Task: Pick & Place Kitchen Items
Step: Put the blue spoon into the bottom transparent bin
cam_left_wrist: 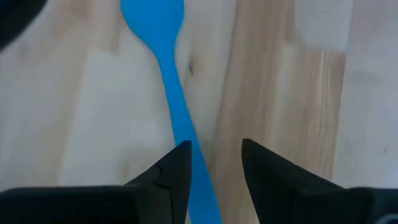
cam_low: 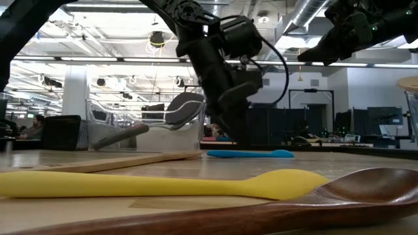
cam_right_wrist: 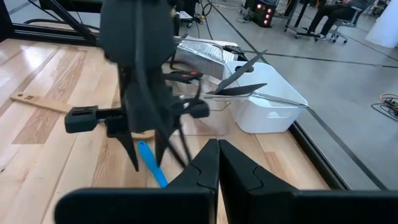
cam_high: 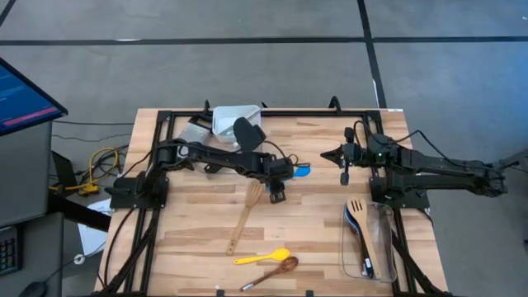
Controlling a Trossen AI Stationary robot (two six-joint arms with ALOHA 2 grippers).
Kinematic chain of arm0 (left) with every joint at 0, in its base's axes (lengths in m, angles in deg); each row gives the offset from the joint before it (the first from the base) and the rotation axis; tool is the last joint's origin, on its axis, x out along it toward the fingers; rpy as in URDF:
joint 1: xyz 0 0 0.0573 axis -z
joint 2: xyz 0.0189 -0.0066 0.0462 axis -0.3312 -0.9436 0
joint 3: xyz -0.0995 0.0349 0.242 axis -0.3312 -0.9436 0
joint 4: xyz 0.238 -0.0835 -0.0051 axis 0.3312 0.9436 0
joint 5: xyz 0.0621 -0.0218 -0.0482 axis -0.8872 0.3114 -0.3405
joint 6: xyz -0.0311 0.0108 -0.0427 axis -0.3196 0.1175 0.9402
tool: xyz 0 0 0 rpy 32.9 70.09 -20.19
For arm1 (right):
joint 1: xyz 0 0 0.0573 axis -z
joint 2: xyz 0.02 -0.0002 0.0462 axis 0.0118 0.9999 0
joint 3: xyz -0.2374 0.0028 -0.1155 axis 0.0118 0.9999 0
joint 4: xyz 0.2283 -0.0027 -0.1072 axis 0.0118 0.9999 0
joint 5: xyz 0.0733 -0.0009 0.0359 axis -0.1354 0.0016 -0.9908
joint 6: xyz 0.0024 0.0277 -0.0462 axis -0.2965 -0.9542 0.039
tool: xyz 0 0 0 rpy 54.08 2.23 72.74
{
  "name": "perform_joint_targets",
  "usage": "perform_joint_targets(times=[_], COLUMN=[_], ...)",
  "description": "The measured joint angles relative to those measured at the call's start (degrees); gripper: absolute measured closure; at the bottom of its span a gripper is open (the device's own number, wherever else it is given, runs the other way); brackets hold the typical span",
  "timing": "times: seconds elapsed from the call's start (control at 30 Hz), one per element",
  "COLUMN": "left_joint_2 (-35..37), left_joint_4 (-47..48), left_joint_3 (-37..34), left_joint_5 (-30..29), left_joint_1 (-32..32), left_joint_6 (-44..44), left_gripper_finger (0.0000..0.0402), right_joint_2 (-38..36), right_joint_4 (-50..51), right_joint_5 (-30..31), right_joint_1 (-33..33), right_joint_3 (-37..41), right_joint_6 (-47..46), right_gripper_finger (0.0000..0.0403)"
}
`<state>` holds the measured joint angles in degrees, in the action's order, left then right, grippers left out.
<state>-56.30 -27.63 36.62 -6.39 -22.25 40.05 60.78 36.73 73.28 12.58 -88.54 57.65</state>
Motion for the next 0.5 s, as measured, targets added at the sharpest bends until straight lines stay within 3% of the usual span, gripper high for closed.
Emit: perform_joint_targets(times=[0.5], left_joint_2=[0.4], left_joint_4=[-6.2], left_joint_3=[-5.6], left_joint_5=[-0.1], left_joint_1=[0.0], left_joint_6=[2.9], left_gripper_finger=[0.0282], right_joint_2=[0.0], right_joint_4=[0.0], right_joint_5=[0.0], right_joint_1=[0.0], right_joint_3=[0.0], right_joint_6=[0.0], right_gripper_finger=[0.0403])
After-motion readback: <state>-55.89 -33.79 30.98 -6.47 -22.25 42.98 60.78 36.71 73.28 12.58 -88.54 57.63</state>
